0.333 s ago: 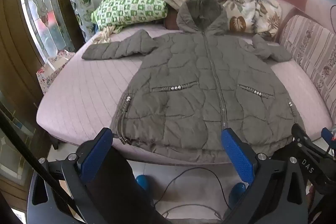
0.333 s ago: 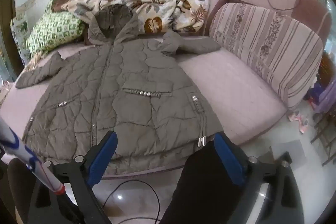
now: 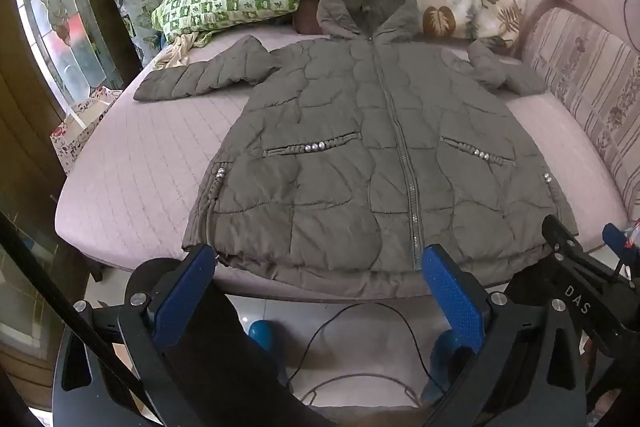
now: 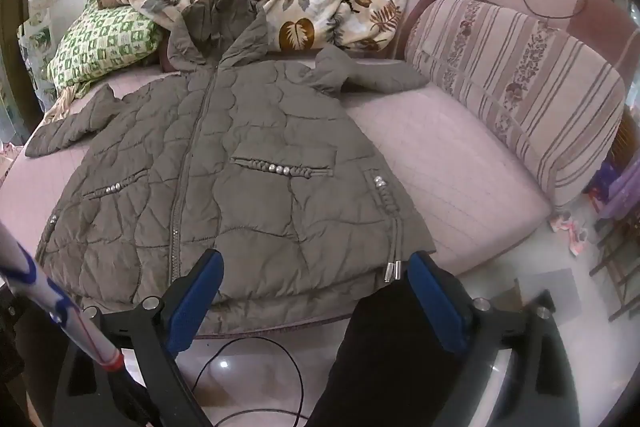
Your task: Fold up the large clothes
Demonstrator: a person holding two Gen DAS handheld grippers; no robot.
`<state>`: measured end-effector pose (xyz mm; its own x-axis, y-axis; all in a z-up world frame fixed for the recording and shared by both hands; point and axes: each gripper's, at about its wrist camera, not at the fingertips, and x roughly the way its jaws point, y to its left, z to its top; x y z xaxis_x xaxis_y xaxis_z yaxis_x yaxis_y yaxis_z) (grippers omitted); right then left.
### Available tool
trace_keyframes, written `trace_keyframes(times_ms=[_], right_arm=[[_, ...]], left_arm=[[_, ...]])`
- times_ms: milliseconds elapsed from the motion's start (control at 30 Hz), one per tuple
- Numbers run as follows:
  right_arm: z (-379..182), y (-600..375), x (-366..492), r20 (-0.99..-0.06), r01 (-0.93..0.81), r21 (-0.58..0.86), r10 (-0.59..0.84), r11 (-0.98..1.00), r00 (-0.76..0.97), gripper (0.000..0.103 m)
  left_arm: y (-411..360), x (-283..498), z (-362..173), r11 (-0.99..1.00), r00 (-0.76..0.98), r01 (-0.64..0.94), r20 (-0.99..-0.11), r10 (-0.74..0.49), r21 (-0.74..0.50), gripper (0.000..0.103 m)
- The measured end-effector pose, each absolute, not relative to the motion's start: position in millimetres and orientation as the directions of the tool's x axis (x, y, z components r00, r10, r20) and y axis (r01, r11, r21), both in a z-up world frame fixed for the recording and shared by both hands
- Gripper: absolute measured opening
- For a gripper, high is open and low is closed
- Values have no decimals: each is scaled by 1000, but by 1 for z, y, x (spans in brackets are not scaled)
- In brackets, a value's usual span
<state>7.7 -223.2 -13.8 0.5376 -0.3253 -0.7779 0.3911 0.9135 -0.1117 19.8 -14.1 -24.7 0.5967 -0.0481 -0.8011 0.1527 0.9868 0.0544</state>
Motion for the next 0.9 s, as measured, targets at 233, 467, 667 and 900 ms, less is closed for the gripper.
trace_keyframes(times_ms=[233,467,667,900], right_arm=[[-20,-233,16,-790,406,-86,-311,910,528,96],[-29,-234,27,-805,400,-103,-312,911,504,96],[-38,-233,36,-827,393,-118,-309,912,470,96],[-42,-230,38,-828,377,-128,-308,917,469,96]], left_arm=[[-14,34,-31,988,565,152,-822,-68,22,103],[-19,41,-31,984,572,174,-816,-80,25,103],[-19,42,-25,981,602,194,-792,-105,18,103],[-28,41,-24,974,605,226,-786,-126,17,103]])
